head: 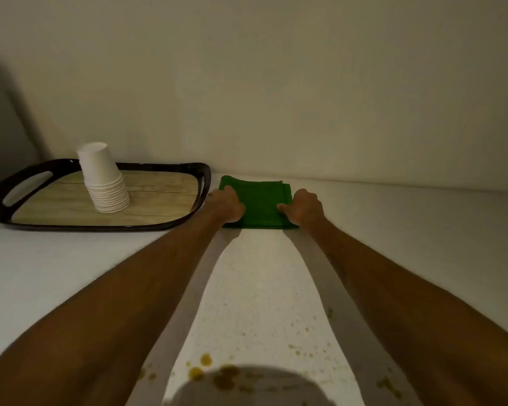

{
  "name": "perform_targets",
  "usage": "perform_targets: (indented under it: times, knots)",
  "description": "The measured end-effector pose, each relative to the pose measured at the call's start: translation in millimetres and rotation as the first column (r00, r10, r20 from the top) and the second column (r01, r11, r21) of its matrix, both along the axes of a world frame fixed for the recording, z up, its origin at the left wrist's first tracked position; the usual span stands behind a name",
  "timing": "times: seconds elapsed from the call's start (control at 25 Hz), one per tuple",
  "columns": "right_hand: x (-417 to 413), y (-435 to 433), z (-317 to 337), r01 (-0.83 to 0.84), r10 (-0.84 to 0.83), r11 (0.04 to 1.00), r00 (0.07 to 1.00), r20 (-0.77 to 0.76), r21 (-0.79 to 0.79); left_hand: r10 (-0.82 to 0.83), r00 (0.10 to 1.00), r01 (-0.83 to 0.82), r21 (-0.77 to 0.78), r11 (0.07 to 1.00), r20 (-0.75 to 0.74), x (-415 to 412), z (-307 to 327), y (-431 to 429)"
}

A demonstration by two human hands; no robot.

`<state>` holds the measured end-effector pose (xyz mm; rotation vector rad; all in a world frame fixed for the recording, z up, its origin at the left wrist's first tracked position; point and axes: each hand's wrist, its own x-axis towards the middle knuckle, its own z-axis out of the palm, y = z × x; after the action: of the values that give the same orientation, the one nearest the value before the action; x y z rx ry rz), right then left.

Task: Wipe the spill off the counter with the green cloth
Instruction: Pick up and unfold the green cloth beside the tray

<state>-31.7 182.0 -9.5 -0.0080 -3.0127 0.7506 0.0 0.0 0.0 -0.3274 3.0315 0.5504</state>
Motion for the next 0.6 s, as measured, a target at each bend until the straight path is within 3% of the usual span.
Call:
perform_targets:
  times: [0.2,0.44,0.6]
  knots:
    - [-12.3,-15.4,-3.1,0.113,-0.109,0.991,0.993,0.054,-0.071,-0.02,0.999,0.018,-0.067,0.998,-0.028,-12.7,-3.5,1.4]
    - [-3.9,-12.4,7.0,0.043,-0.04,0.985,0.999,0.018,-0.164,0.072,0.996,-0.051,0.353,0.934,-0.045,-6.8,10.5,-16.7]
    - [22.5,-6.6,17.7,-0.059,0.072,0.949,0.997,0.028,-0.31,0.036,0.998,-0.013,0.422,0.907,-0.047,24.2,24.0,-23.3]
